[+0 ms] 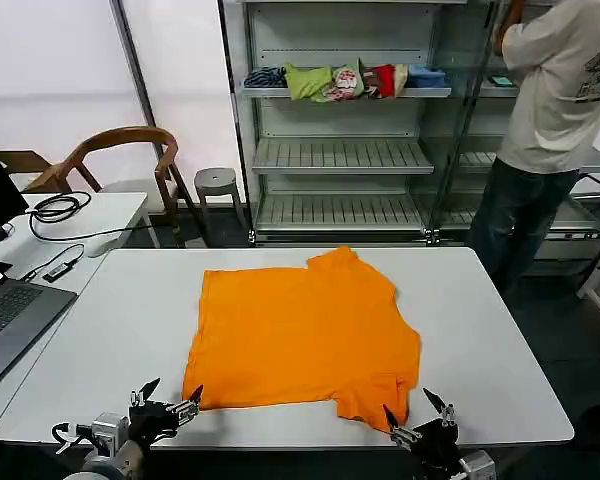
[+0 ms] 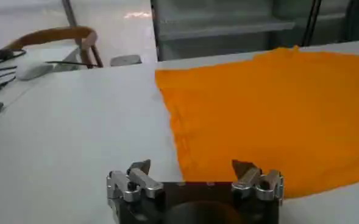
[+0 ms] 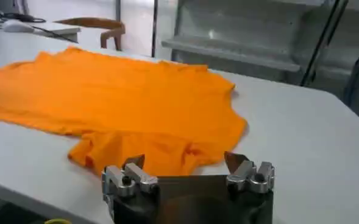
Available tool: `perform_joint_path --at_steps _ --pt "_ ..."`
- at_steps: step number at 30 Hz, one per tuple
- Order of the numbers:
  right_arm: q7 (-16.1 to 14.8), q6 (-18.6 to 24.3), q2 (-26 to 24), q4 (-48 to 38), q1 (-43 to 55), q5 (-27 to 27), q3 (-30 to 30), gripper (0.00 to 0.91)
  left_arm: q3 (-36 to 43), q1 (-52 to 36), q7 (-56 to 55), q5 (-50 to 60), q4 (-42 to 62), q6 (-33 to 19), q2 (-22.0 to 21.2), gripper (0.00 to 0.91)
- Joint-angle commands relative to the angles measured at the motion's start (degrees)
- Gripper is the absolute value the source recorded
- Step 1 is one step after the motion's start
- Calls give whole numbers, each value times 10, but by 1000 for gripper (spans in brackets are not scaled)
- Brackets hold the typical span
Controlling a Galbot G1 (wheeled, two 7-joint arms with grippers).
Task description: Fold and organize the clothes.
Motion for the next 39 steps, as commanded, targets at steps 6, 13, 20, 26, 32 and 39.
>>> perform_joint_path --at_steps 6,13,20,26,32,39 --pt "-1 -1 -1 1 -17 -2 -1 907 -2 9 -1 -7 12 10 0 907" --pt "3 -2 -1 -6 -13 -2 -5 907 -2 1 -2 -7 24 9 0 907" --pt "6 -6 1 -9 -12 -1 -14 0 1 0 -2 -4 29 7 -1 181" --pt "5 -11 1 -7 -12 7 -15 0 3 2 4 2 29 10 -2 20" --pt "5 -11 0 -8 -11 17 -17 0 9 3 6 2 27 8 -5 20" --pt "5 -10 1 -8 -11 18 -22 0 10 7 9 2 25 3 -6 20"
